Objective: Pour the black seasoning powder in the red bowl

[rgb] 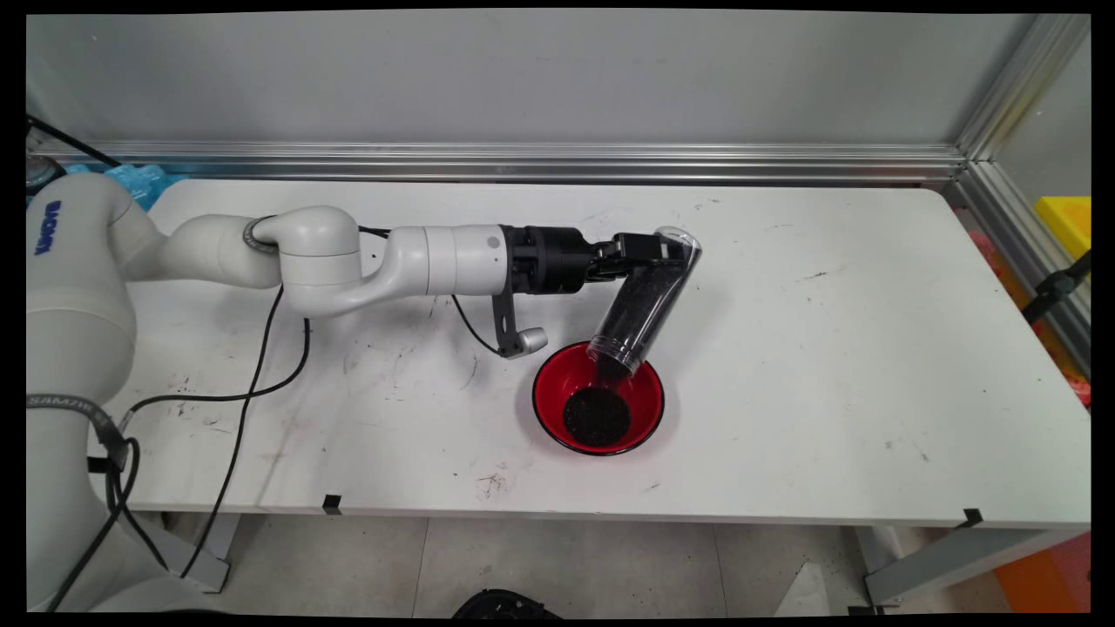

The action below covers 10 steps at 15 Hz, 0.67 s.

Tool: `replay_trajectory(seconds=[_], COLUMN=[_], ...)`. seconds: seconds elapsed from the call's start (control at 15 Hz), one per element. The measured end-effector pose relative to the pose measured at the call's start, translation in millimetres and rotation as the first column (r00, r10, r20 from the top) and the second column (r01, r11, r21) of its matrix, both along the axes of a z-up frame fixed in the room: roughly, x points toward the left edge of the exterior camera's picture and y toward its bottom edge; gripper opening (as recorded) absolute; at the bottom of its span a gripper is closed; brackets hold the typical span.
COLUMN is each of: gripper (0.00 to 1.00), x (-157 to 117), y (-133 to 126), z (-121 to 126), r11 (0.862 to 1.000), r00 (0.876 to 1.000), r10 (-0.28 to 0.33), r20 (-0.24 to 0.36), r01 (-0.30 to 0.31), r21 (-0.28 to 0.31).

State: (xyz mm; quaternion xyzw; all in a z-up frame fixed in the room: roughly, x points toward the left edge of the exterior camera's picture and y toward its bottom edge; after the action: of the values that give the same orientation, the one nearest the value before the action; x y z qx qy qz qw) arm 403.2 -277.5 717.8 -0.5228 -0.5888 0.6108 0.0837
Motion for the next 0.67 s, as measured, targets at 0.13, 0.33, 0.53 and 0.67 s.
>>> replay_trajectory(seconds=[0.13, 0.33, 0.53, 0.67], gripper=[0.0, 0.0, 0.0, 0.0], x=[0.3, 0.5, 0.5, 0.7], y=[1.0, 2.5, 3.9, 4.6], z=[0.1, 0.1, 0.1, 0.2], r11=[1.0, 1.0, 1.0, 1.0], r00=[1.0, 1.0, 1.0, 1.0], r10=[0.0, -0.003, -0.005, -0.005], r20=[-0.001, -0.002, -0.003, -0.004], r01=[0.0, 0.003, 0.005, 0.005], r21=[-0.002, -0.002, -0.002, -0.001])
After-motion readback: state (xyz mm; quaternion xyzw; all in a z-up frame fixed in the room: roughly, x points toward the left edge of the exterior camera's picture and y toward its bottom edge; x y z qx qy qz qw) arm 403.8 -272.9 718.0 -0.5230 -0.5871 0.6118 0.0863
